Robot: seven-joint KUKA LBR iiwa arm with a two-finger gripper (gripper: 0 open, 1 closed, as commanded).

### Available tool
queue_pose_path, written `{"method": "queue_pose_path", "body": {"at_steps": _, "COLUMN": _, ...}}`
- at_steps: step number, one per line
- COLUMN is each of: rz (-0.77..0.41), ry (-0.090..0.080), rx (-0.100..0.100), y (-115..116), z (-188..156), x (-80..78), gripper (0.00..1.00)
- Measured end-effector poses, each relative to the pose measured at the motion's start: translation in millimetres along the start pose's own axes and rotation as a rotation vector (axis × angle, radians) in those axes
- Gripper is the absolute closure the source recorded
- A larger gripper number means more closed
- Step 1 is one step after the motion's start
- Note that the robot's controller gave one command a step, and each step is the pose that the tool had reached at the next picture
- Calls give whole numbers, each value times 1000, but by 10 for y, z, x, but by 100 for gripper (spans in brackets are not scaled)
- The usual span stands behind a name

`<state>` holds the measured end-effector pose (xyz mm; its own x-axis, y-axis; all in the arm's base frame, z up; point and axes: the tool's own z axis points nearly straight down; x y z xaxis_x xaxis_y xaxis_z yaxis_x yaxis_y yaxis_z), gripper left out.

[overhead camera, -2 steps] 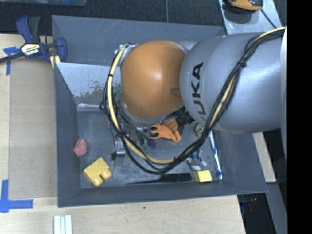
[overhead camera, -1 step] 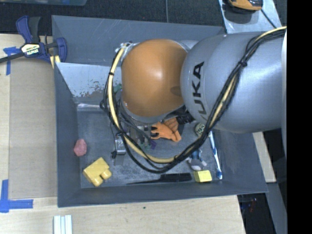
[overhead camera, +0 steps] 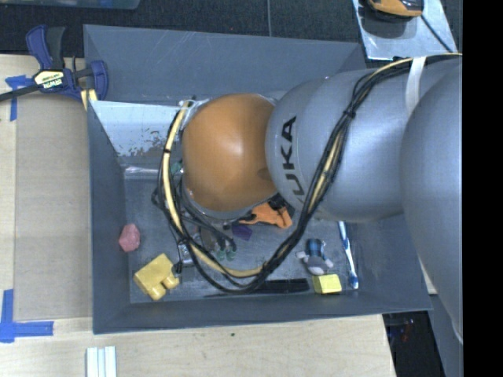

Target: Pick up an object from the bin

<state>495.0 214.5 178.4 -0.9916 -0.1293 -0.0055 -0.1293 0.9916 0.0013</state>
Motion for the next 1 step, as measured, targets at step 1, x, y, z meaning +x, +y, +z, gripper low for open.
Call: {"method": "queue_pose_path", "body": {"at_steps": 1, "rz": -278, "ry": -5, "rx": -1, "y": 109, "z": 177, "x": 44, "gripper": 0}}
